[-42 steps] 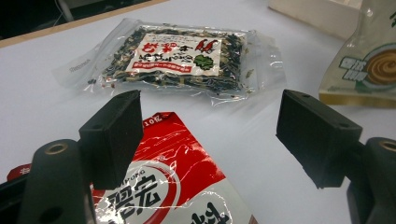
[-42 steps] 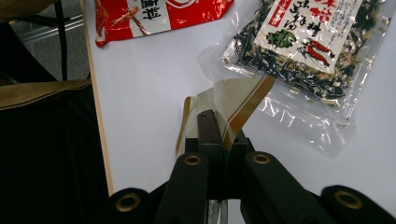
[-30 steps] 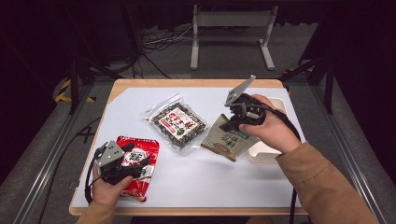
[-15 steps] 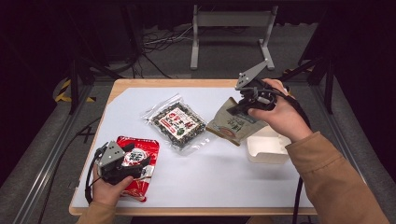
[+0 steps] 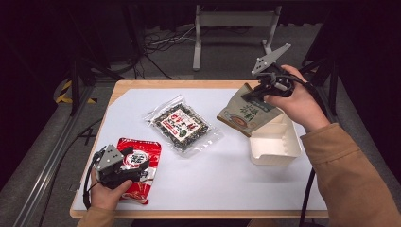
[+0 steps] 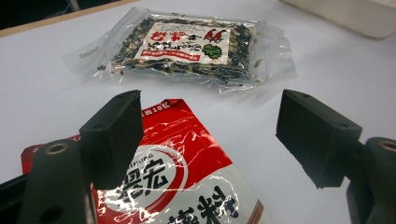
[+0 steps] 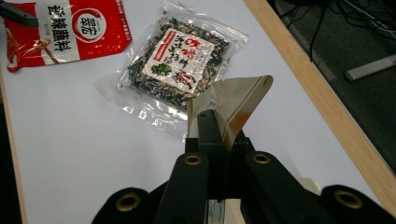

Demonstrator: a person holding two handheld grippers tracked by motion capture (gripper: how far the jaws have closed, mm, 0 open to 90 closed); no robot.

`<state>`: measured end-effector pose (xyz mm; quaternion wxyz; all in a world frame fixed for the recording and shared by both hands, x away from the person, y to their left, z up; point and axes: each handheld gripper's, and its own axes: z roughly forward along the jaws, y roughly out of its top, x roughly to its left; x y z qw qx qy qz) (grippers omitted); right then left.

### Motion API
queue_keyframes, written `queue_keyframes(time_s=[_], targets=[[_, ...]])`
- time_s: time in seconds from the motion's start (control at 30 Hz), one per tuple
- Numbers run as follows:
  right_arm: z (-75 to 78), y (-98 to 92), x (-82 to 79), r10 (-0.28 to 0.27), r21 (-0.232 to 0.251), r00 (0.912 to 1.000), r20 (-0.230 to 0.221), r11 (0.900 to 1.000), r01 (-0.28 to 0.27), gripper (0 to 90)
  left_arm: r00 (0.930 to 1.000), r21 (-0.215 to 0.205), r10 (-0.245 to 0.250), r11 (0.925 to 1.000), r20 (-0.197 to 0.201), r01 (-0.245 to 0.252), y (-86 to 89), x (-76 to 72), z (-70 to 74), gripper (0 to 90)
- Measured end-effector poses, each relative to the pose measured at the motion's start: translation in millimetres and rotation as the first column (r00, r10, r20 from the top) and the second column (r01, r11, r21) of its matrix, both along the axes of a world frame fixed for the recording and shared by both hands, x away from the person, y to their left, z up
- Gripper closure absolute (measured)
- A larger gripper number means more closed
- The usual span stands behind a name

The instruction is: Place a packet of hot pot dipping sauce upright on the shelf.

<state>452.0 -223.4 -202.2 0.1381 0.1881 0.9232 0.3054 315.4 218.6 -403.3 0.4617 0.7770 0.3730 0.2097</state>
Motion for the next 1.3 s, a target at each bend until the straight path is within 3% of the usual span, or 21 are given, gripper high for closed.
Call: queue_keyframes(time_s=[0.73, 1.3], targets=[[14.9, -55.4, 28.5, -0.114, 0.023, 0.9903, 0.079, 0.993, 0.112, 89.7, 1.0, -0.003, 0.004, 1.0, -0.004, -0.004, 0.1, 0.8, -0.6, 23.5], [5.9, -86.4, 44.6, -0.127, 0.014, 0.9788, 0.161, 0.992, 0.126, 89.8, 1.0, 0.004, 0.002, 1.0, -0.002, -0.002, 0.0, 1.1, -0.9, 23.5]])
